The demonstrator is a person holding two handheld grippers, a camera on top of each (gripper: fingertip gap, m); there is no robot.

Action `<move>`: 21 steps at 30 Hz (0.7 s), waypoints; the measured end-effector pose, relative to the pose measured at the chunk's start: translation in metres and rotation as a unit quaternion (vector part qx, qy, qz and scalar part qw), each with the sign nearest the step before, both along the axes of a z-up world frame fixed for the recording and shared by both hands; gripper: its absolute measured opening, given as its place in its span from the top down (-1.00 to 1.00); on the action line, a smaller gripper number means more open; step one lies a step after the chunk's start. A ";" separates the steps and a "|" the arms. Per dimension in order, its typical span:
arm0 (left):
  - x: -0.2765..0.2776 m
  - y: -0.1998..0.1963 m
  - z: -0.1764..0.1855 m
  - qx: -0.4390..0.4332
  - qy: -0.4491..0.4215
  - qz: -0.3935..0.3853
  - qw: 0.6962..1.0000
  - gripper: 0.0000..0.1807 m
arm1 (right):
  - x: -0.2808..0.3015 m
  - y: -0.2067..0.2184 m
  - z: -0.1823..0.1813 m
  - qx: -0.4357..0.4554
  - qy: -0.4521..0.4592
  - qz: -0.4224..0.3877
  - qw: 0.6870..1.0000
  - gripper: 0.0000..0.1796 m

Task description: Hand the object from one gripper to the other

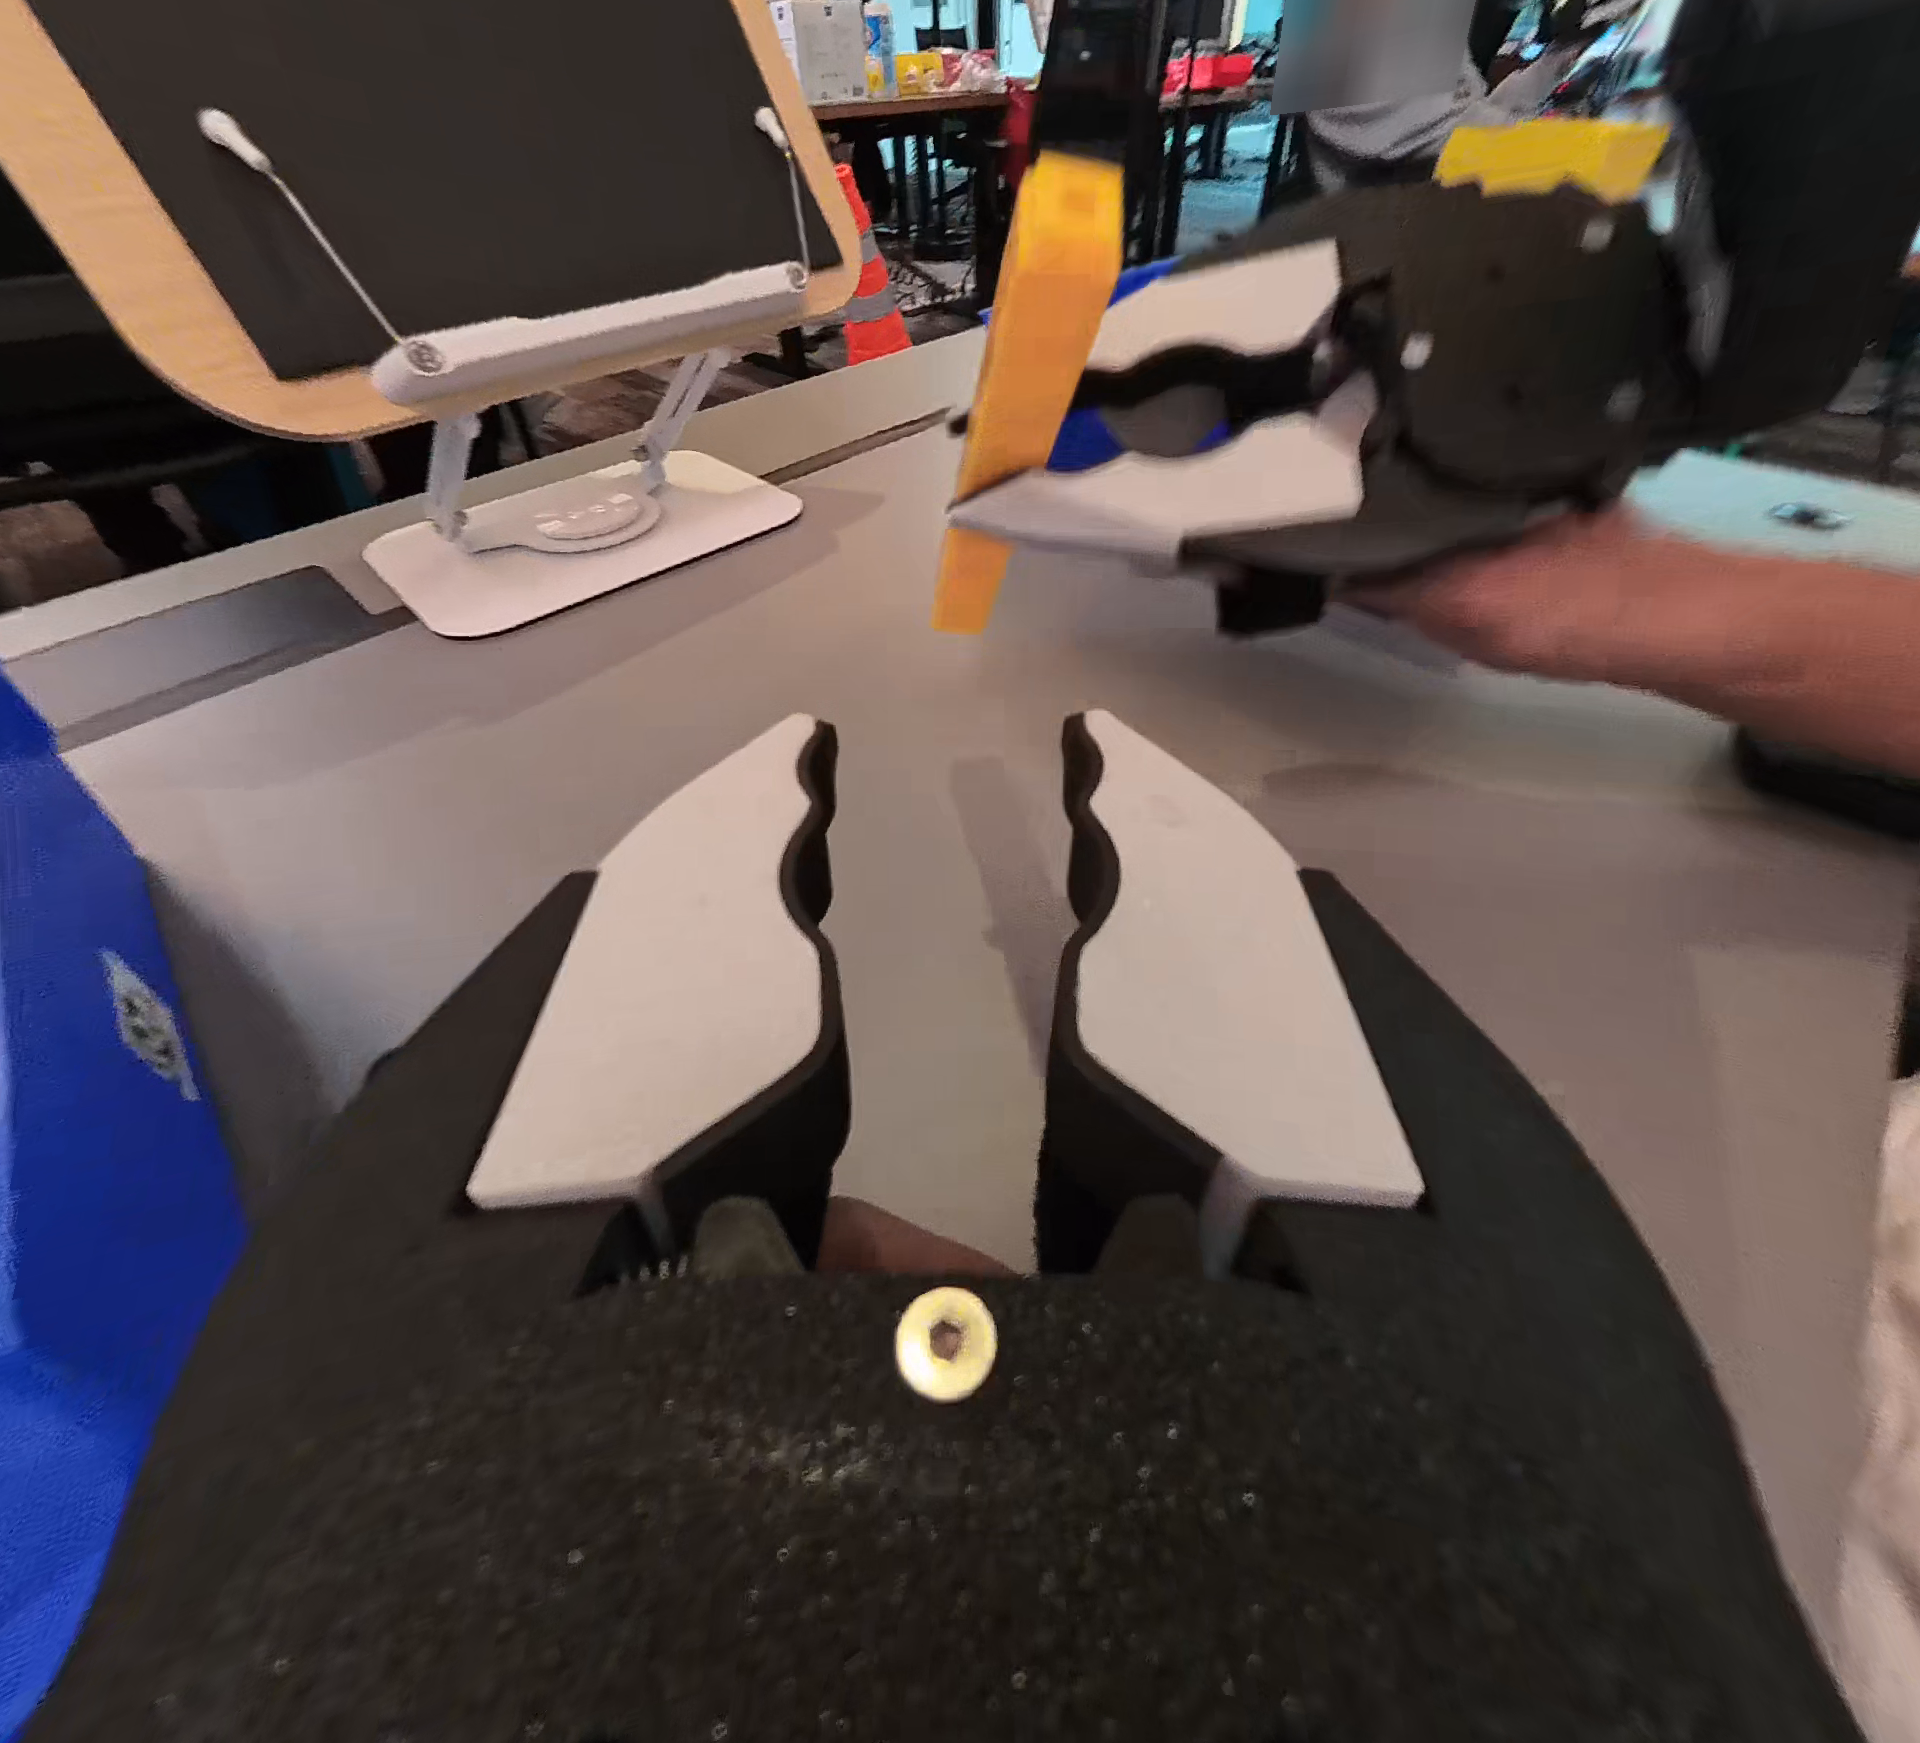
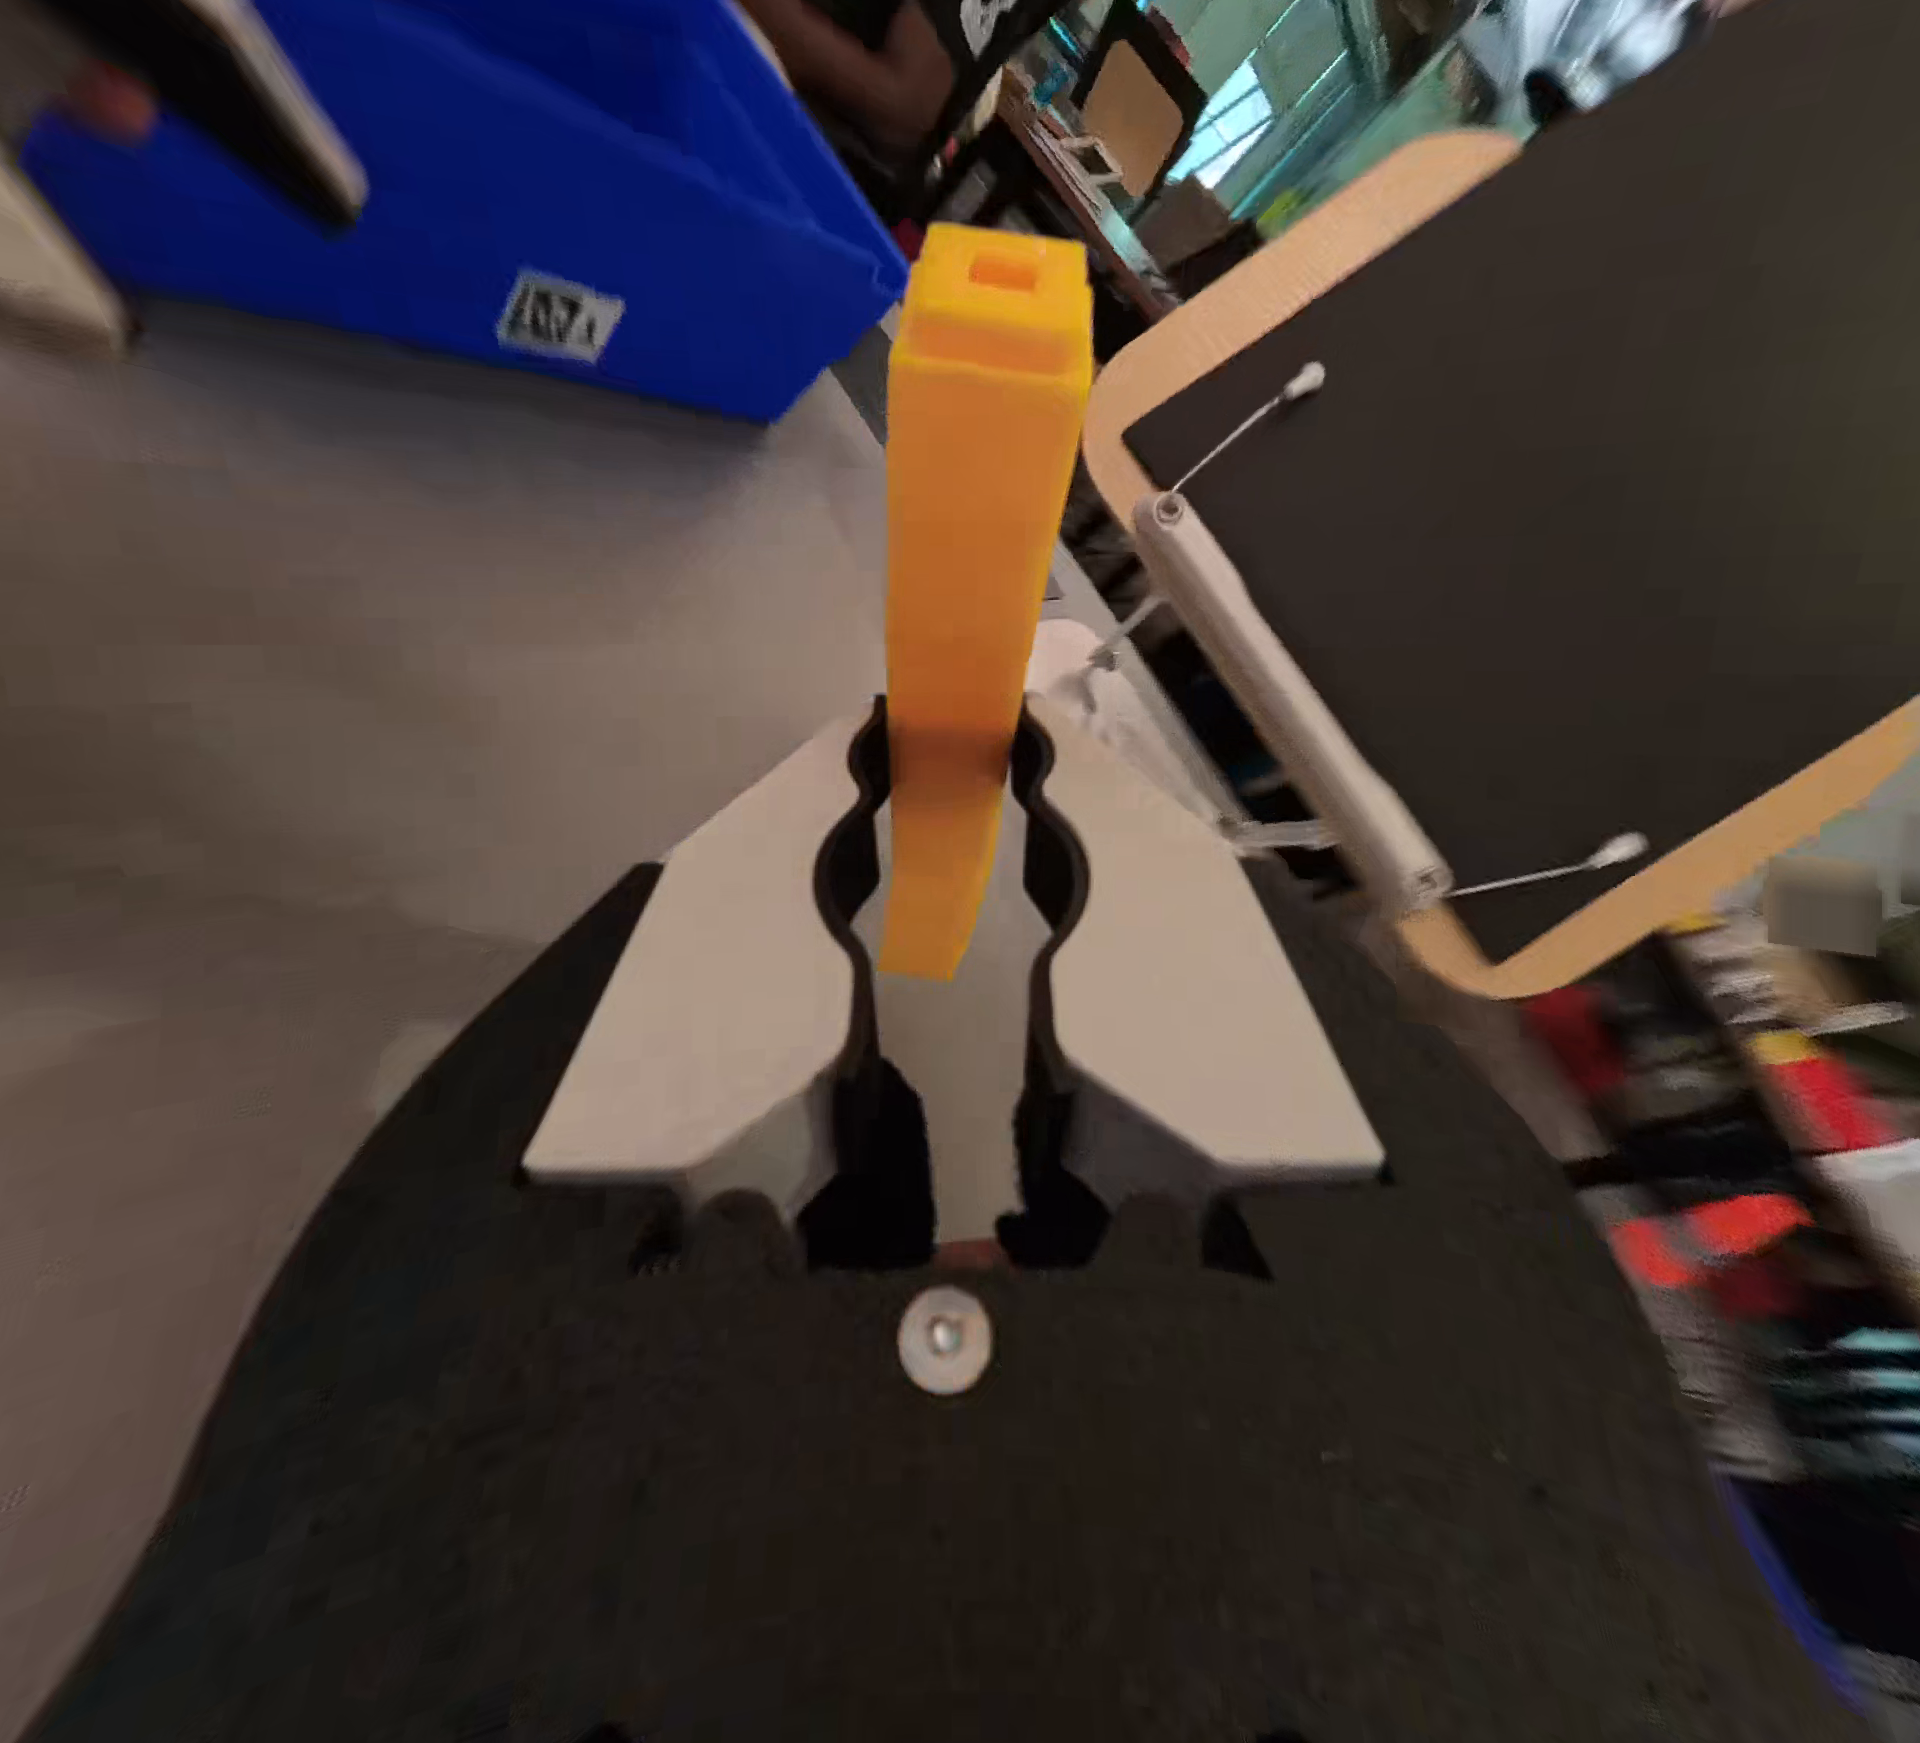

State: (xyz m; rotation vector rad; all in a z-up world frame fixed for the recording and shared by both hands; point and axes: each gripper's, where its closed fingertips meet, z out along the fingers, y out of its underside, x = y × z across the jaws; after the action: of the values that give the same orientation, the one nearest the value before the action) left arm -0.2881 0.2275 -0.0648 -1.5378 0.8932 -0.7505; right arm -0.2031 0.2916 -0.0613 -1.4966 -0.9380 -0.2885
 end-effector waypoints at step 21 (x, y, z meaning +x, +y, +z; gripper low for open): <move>-0.012 0.006 0.012 -0.021 -0.014 -0.010 1.000 0.76 | -0.065 -0.038 -0.029 0.043 -0.123 0.094 0.987 0.49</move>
State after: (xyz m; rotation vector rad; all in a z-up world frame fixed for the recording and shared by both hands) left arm -0.3003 0.2333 -0.0524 -1.5528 0.8780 -0.8076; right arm -0.2677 0.2539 -0.0904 -1.3022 -1.2391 -0.3774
